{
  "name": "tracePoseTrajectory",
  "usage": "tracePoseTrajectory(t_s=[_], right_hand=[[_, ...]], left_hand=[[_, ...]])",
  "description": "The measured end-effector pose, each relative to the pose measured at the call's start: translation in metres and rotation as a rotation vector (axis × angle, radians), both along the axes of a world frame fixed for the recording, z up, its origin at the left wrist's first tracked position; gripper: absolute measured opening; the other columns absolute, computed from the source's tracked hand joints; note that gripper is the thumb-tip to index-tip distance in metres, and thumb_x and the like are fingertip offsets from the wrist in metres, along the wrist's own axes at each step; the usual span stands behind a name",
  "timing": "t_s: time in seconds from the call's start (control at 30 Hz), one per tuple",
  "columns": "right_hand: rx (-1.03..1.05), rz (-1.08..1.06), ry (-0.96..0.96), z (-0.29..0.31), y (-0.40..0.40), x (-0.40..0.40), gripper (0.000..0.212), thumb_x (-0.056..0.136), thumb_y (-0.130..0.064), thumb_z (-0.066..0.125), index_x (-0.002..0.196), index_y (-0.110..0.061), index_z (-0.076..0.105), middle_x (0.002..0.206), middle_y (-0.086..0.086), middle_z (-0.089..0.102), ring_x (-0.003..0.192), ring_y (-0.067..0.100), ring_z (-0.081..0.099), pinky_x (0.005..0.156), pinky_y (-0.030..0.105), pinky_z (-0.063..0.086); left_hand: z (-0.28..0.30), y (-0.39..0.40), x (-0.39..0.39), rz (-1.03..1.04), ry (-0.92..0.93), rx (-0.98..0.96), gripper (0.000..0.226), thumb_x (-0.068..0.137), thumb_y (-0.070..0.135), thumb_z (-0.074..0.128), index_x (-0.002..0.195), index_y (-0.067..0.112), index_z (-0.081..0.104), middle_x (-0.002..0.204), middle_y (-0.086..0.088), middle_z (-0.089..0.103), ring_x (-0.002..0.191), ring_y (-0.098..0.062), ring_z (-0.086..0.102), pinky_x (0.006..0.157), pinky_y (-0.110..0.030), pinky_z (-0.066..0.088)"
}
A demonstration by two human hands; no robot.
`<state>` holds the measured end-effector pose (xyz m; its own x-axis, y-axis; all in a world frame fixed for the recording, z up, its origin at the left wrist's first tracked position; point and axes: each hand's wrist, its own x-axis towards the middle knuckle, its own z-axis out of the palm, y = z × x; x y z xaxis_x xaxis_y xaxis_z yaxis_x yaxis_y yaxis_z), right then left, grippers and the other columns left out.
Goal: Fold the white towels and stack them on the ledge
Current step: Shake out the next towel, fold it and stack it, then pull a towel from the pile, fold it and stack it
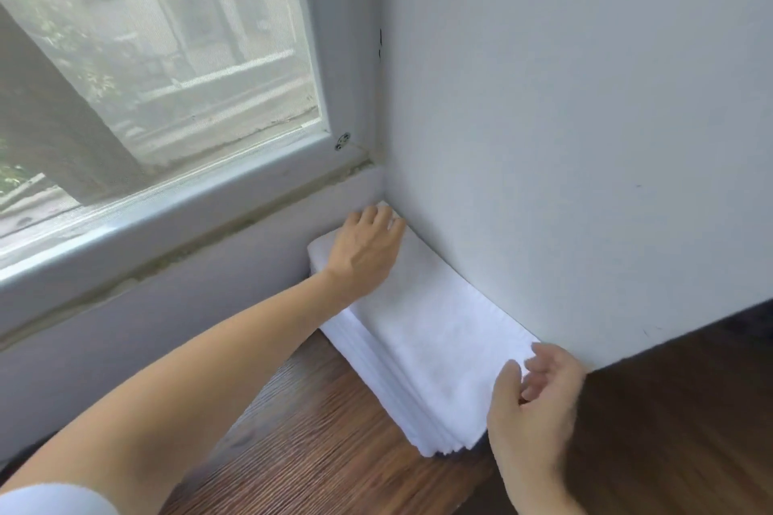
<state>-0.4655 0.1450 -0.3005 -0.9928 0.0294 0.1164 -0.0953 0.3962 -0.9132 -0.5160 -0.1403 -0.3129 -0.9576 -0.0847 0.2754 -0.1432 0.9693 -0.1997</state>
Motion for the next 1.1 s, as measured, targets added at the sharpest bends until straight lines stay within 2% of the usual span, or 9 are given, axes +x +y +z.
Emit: tracePoseTrajectory(t_s=[0.07,0.1,0.17,0.23,0.3,0.53,0.8,1.07,1.1], right_hand=[[0.126,0.335,0.212,0.001,-0.015,-0.011,0.023,0.095,-0.015,0.061,0.115,-0.025,0.054,0.106,-0.004,0.058,0.098,0.014,0.058,0.084,0.019,0.047],[0.252,0.515,0.259,0.000,-0.026,-0.021,0.022,0.096,-0.027,0.057,0.118,-0.024,0.055,0.114,-0.005,0.057,0.107,0.011,0.056,0.092,0.021,0.047],[0.558,0.792,0.267,-0.005,-0.048,-0.040,0.044,0.098,-0.046,0.045,0.135,-0.022,0.050,0.139,-0.001,0.050,0.132,0.016,0.044,0.111,0.035,0.042],[0.830,0.886,0.268,-0.016,-0.063,-0.050,0.066,0.098,-0.059,0.036,0.153,-0.023,0.035,0.163,0.006,0.028,0.153,0.026,0.020,0.125,0.047,0.021],[0.964,0.919,0.287,-0.030,-0.065,-0.049,0.079,0.096,-0.069,0.028,0.163,-0.028,0.016,0.171,0.008,0.010,0.159,0.029,0.000,0.128,0.050,0.005],[1.007,0.875,0.325,-0.047,-0.065,-0.046,0.087,0.093,-0.077,0.025,0.165,-0.029,0.013,0.172,0.009,0.011,0.159,0.029,0.003,0.127,0.054,0.009],[1.104,0.967,0.267,-0.033,-0.037,-0.050,0.114,0.073,-0.096,-0.001,0.163,-0.027,-0.013,0.171,0.008,-0.019,0.155,0.025,-0.025,0.126,0.053,-0.005],[1.098,0.968,0.213,-0.028,-0.048,-0.046,0.117,0.072,-0.098,0.003,0.164,-0.026,-0.008,0.171,0.009,-0.017,0.156,0.028,-0.021,0.126,0.054,-0.005],[1.090,0.960,0.205,-0.022,-0.049,-0.047,0.112,0.078,-0.095,0.006,0.165,-0.025,-0.002,0.172,0.010,-0.010,0.158,0.029,-0.013,0.126,0.053,-0.001]], left_hand=[[0.000,0.019,0.009,-0.014,-0.051,0.215,0.045,0.093,0.047,0.049,0.113,0.009,0.062,0.114,-0.012,0.062,0.102,-0.035,0.059,0.082,-0.045,0.050],[-0.001,0.026,0.014,0.030,-0.104,0.301,0.059,0.091,0.057,0.037,0.119,0.011,0.060,0.121,-0.011,0.060,0.111,-0.035,0.056,0.090,-0.046,0.047],[-0.006,0.031,0.025,0.118,-0.231,0.363,0.079,0.085,0.072,0.025,0.135,0.016,0.051,0.140,-0.011,0.048,0.133,-0.036,0.042,0.107,-0.047,0.036],[-0.016,0.023,0.037,0.184,-0.358,0.403,0.090,0.084,0.080,0.019,0.156,0.027,0.027,0.165,-0.012,0.019,0.152,-0.039,0.012,0.123,-0.051,0.012],[-0.027,0.011,0.048,0.233,-0.401,0.441,0.094,0.083,0.088,0.017,0.161,0.040,0.003,0.171,-0.008,-0.005,0.156,-0.037,-0.009,0.125,-0.054,-0.003],[-0.036,0.002,0.047,0.231,-0.344,0.469,0.099,0.073,0.096,0.018,0.159,0.050,0.004,0.172,-0.007,-0.001,0.157,-0.034,-0.004,0.126,-0.054,-0.002],[-0.022,0.003,0.031,0.136,-0.434,0.397,0.108,0.072,0.097,0.028,0.161,0.041,0.002,0.171,-0.003,-0.008,0.157,-0.035,-0.008,0.124,-0.058,-0.004],[-0.025,-0.003,0.033,0.116,-0.418,0.449,0.104,0.075,0.096,0.029,0.160,0.042,0.002,0.172,0.000,-0.006,0.157,-0.032,-0.008,0.125,-0.056,-0.005],[-0.019,-0.001,0.034,0.118,-0.418,0.461,0.104,0.077,0.094,0.032,0.161,0.040,0.005,0.172,-0.001,-0.003,0.157,-0.032,-0.007,0.125,-0.055,-0.005]])
